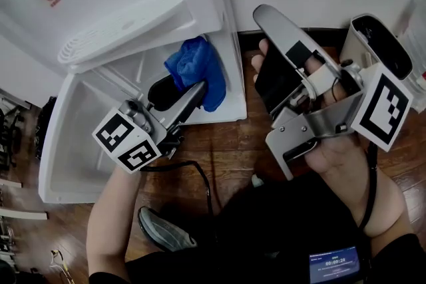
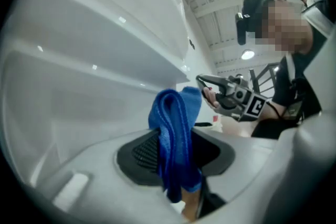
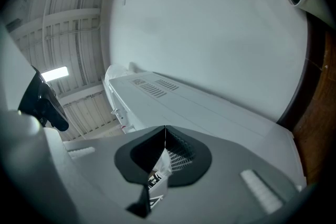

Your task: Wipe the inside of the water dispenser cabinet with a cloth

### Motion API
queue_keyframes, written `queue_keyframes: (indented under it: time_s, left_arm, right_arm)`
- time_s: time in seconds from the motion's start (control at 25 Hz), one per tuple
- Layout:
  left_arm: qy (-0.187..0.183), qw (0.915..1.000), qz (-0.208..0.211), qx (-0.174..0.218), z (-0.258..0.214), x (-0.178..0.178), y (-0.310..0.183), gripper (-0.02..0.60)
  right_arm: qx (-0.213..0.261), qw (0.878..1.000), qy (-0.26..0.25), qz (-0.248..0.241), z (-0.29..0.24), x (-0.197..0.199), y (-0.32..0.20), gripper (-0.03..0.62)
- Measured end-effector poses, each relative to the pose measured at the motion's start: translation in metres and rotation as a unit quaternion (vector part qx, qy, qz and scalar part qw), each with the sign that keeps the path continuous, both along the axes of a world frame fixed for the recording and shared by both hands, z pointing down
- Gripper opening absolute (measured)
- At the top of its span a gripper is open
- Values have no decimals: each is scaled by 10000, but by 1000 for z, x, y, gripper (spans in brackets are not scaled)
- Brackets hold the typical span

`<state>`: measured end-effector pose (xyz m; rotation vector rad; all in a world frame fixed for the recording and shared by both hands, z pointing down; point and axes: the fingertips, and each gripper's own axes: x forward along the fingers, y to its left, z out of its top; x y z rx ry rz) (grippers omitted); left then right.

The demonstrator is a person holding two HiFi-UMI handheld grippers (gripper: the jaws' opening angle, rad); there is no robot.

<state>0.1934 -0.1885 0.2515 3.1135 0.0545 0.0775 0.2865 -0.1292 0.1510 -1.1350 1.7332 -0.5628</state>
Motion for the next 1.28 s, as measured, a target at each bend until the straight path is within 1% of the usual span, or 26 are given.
queue_keyframes:
  time_s: [0.04, 0.08, 0.12, 0.16, 0.2, 0.24, 0.28, 0.32, 0.36, 0.4, 0.48, 0.56, 0.64, 0.72, 0.76, 0.88, 0.96, 1.12, 1.2, 1.24, 1.28]
  left_arm:
    - [-21, 9999, -113, 3, 2, -4, -5, 147]
    - [-36, 9994, -348, -13, 6, -8, -18, 149]
    - [-40, 9976, -691, -42, 10, -10, -38, 149]
    - [-44, 9939, -1102, -70, 17, -12, -62, 149]
    - [-76, 9883, -1518, -89, 28, -13, -87, 149]
    - [-184, 9820, -1879, -76, 43, -11, -112, 149]
    - [-392, 9760, -2142, -11, 60, -6, -131, 149]
    - [-660, 9712, -2287, 97, 79, 3, -144, 149]
    - [-905, 9680, -2331, 203, 95, 16, -152, 149]
    - [-1074, 9664, -2318, 266, 109, 31, -155, 149]
    - [-1212, 9664, -2252, 266, 128, 57, -156, 150]
    - [-1220, 9668, -2241, 170, 141, 75, -155, 152]
    - [-1152, 9687, -2198, 10, 147, 85, -150, 153]
    - [-1168, 9731, -1982, -124, 152, 92, -139, 153]
    - [-1200, 9753, -1850, -131, 152, 93, -133, 146]
    - [-1274, 9814, -1432, -51, 149, 84, -114, 144]
    - [-1247, 9856, -1140, -102, 146, 73, -99, 144]
    - [-1105, 9918, -479, -422, 142, 43, -55, 144]
    - [-1002, 9922, -112, -727, 137, 25, -32, 144]
    - [-941, 9917, 26, -873, 133, 16, -24, 144]
    - [-899, 9915, 102, -931, 128, 8, -19, 144]
  right_arm:
    - [-14, 10000, -30, 8, 2, 1, 0, 6]
    - [-24, 10000, -51, 11, 2, 1, 0, 6]
    - [-25, 10000, -58, 9, 2, 2, 0, 6]
    - [-18, 10000, -52, 0, 2, 2, 0, 6]
    - [-9, 10000, -42, -16, 1, 2, 0, 6]
    - [-6, 10000, -42, -36, 0, 1, 0, 6]
    - [-13, 10000, -62, -55, 2, 0, -1, 6]
    - [-29, 9999, -102, -66, 4, 0, -2, 6]
    - [-53, 9999, -149, -61, 6, 1, -2, 6]
    - [-78, 9998, -183, -38, 8, 3, -2, 6]
    - [-111, 9998, -154, 30, 10, 5, -1, 6]
    - [-125, 9999, -64, 55, 9, 4, -1, 6]
    - [-122, 9999, -22, 9, 8, 2, -1, 6]
    - [-128, 9999, 6, -62, 6, 0, -2, 6]
    - [-130, 9999, 16, -93, 6, -1, -2, 6]
    - [-147, 9998, 33, -127, 6, -3, -4, 6]
    - [-171, 9998, 35, -99, 8, -2, -4, 6]
    - [-197, 9998, 28, -40, 10, 2, -3, 6]
    - [-209, 9998, -5, -45, 10, 2, -3, 6]
    - [-220, 9997, -28, -52, 11, 1, -3, 6]
    - [-231, 9997, -48, -61, 11, 1, -3, 6]
